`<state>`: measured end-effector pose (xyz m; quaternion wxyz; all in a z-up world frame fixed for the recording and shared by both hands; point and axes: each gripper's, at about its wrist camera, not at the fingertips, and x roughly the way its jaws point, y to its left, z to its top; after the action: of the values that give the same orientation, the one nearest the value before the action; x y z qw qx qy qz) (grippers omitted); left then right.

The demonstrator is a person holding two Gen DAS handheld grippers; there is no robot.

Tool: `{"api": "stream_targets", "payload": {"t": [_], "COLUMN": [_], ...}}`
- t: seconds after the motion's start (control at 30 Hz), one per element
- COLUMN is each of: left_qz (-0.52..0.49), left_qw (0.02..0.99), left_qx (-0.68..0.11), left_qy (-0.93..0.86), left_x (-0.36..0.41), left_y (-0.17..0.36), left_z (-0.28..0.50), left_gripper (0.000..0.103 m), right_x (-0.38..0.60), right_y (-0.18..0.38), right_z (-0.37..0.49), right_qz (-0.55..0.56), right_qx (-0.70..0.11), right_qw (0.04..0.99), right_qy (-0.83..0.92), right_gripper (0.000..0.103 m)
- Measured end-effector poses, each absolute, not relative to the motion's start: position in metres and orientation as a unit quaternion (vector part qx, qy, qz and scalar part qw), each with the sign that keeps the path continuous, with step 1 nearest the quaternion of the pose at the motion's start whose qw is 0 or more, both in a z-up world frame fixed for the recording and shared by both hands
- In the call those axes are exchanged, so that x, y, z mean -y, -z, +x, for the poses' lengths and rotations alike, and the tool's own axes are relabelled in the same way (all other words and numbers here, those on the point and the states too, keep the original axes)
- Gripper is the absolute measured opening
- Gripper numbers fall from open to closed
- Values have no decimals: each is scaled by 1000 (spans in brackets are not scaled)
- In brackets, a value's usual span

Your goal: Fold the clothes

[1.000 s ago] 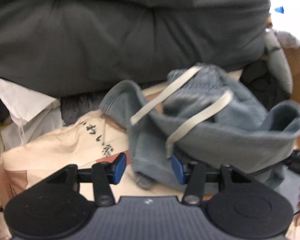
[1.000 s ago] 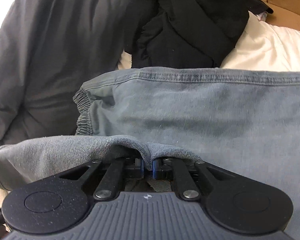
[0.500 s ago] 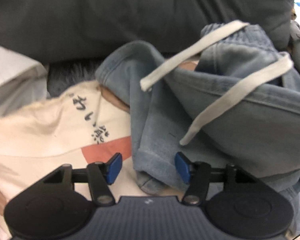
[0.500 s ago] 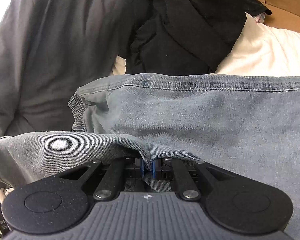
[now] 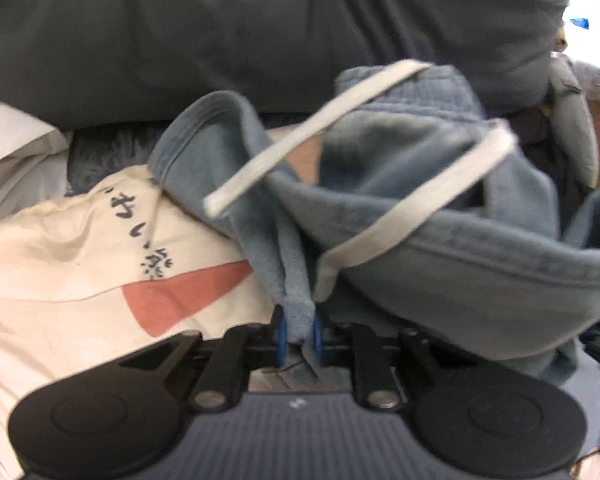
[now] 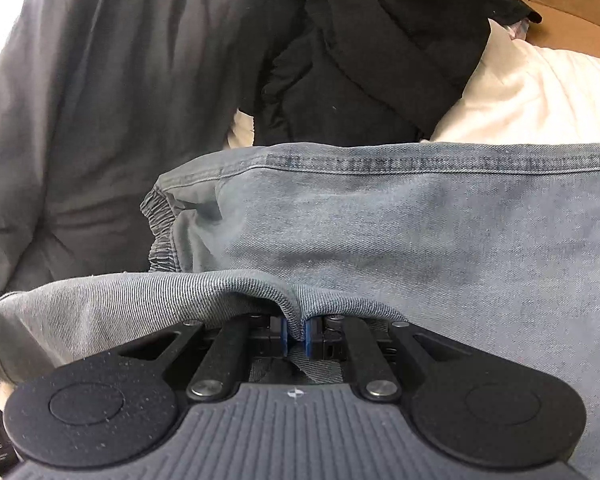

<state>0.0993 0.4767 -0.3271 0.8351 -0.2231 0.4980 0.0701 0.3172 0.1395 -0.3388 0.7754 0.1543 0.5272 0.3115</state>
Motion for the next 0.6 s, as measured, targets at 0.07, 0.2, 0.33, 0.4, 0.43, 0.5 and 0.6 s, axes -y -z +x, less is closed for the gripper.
{"api": "stream_targets", "payload": {"t": [0.07,0.2,0.33,0.4,0.43,0.5,0.6], "left_qz": [-223,-237,-253,-260,-262,-259,-253], "left_qw": [835,832,829,824,822,818,811], "left_qx": [-499,-500,-498,-503,-506,-513,-525], "left_qy": [-60,-39,-21,-6,4,21,46], "left_x": [-470,-455,-436,-427,-421,-409,-394], "left_y": [321,309,302,303,304,304,307], "left_z": [97,89,84,81,80,80,83], "left_gripper": [13,12,12,12,12,12,12], "right_x": [-140,-140,-140,-140,-140,-139,-136], "right_y": [337,335,335,334,334,332,331], "right_z": [316,316,316,316,315,314,310], "right_qz": [151,152,154,153,153,151,155], "right_qx": [-526,-524,-523,-523,-522,-520,-521], "right_qw": [776,775,774,773,773,773,769], "right_qy": [-314,-319,-321,-323,-325,-330,-336], "right_gripper": [7,7,7,7,8,9,11]}}
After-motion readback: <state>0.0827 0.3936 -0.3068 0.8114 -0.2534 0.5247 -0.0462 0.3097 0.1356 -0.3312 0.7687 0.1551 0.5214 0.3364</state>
